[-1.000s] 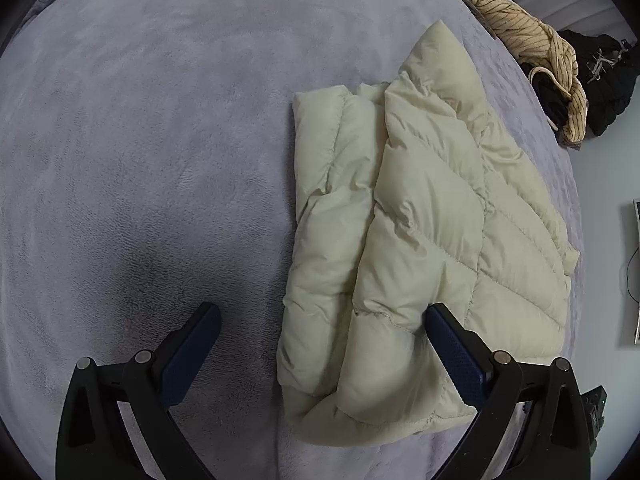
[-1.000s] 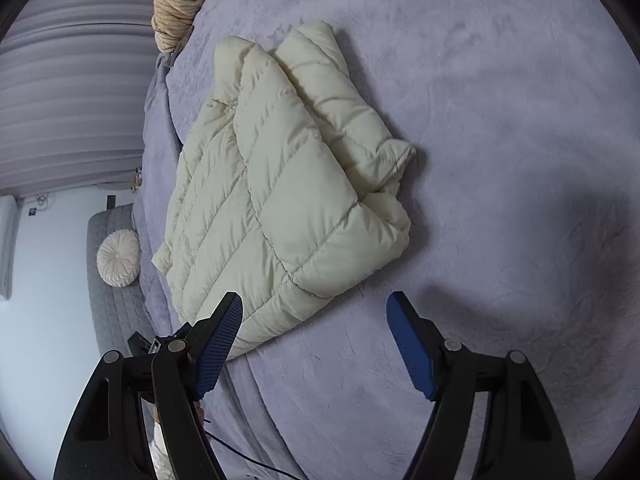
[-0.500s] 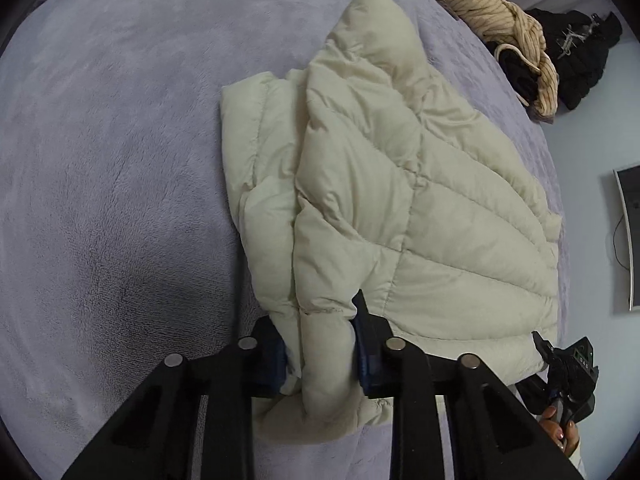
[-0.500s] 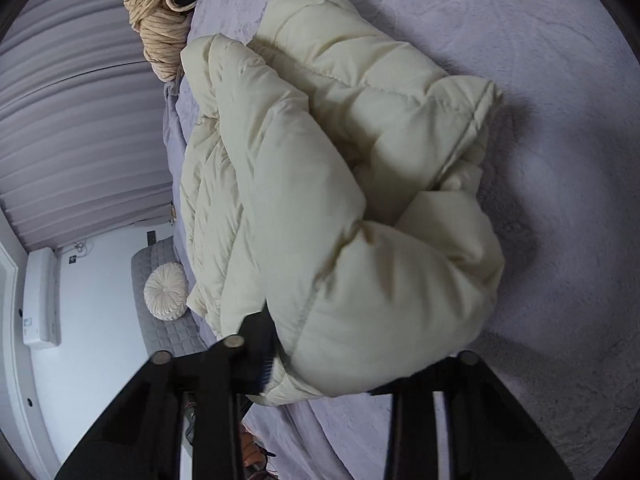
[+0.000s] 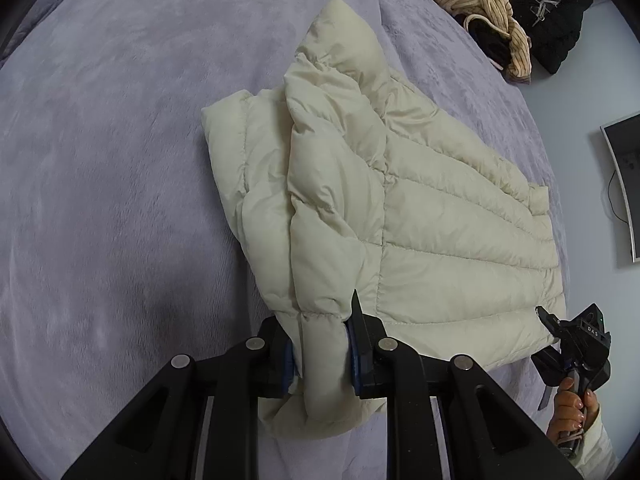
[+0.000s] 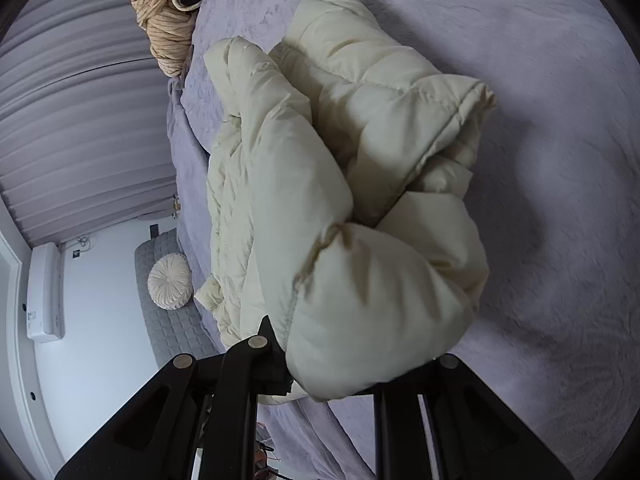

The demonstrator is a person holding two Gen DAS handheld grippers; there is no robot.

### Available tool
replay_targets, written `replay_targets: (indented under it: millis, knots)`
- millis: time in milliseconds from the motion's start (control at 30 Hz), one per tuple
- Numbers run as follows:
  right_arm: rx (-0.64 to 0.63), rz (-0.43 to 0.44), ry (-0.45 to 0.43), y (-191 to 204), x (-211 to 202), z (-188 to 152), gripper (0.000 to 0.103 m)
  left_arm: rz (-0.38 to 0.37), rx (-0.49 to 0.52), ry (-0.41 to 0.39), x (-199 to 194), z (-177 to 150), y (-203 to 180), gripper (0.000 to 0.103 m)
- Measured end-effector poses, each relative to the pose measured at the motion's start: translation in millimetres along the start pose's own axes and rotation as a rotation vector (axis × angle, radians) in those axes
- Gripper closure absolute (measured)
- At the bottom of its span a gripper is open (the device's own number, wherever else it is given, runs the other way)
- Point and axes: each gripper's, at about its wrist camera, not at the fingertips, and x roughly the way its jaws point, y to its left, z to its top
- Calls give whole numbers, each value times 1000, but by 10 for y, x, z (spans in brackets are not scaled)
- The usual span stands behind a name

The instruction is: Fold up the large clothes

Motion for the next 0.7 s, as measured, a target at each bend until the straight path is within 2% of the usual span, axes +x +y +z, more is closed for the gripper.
replay_targets:
  millis: [100,133,200,233,267,367,400,433,600,700]
  knots:
    - [-2,-42,12,-91,-52,-95,86,10,-18,12,55,-136,54,79]
    - [4,-49,16,-125,-52,-100,86,14,-33,5,67,-161,81,74]
    - [15,-58,21,-146,-35,-83,81,61,-69,-4,72,-176,141,49]
    - [8,-75,23,-132,-35,-66,79,103,-86,-10,77,-151,146,32]
    - [-4,-93,28,-109,-39,-51,76,126,-93,-23,60,-147,166,30]
    - [-59,-163,51,1,-88,-53,60,135,-91,-34,-28,-121,208,30]
    - [-79,-186,56,40,-116,-58,44,141,-86,-41,-64,-117,210,30]
    - [-99,-204,57,83,-150,-71,32,147,-81,-48,-130,-154,262,29]
    - [-165,-319,77,280,-349,-184,31,162,-85,-67,-256,-143,310,29]
    - [-229,-342,97,429,-432,-321,31,175,-86,-66,-261,-144,322,29]
